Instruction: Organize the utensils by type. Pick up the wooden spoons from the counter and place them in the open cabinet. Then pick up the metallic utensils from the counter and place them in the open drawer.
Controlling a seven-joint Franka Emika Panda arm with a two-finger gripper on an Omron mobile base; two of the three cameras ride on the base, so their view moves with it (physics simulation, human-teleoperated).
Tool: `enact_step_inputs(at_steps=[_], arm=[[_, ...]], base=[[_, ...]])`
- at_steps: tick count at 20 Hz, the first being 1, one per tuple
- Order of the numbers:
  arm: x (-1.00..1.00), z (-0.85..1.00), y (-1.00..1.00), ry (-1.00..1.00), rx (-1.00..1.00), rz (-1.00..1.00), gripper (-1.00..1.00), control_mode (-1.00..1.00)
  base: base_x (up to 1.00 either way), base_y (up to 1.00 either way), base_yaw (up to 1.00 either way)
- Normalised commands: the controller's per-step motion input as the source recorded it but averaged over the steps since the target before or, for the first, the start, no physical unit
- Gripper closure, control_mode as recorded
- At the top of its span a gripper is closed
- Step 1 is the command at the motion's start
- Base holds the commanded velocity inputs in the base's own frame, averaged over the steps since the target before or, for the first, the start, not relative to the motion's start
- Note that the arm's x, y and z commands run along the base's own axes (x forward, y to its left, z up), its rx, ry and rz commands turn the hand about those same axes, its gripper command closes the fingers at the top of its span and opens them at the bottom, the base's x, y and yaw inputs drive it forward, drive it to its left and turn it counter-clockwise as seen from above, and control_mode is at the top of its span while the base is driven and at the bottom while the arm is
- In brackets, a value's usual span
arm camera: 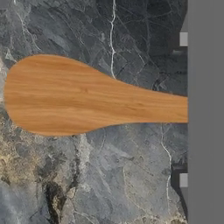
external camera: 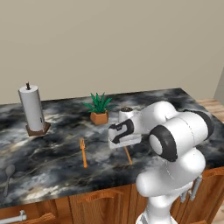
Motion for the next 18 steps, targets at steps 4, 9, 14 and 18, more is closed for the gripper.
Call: enact_step_inputs(at_steps=[4,9,14,18], arm=[[0.18,-0.35,0.04,0.03,0.0,0.0,-1.0,-1.0],[0.0,-0.46,0.0,0.01,0.0,-0.02,1.0,-1.0],[-0.08,-0.31,-0.07,-0.01,0.0,-0.03,1.0,-1.0],[-0.15,-0.09,-0.17,0.0,0.03,0.0,1.0,-1.0]], base=[[0.0,0.0,0.0],[0.0,0.0,0.0],[0.0,0.0,0.0],[0.0,0.0,0.0]])
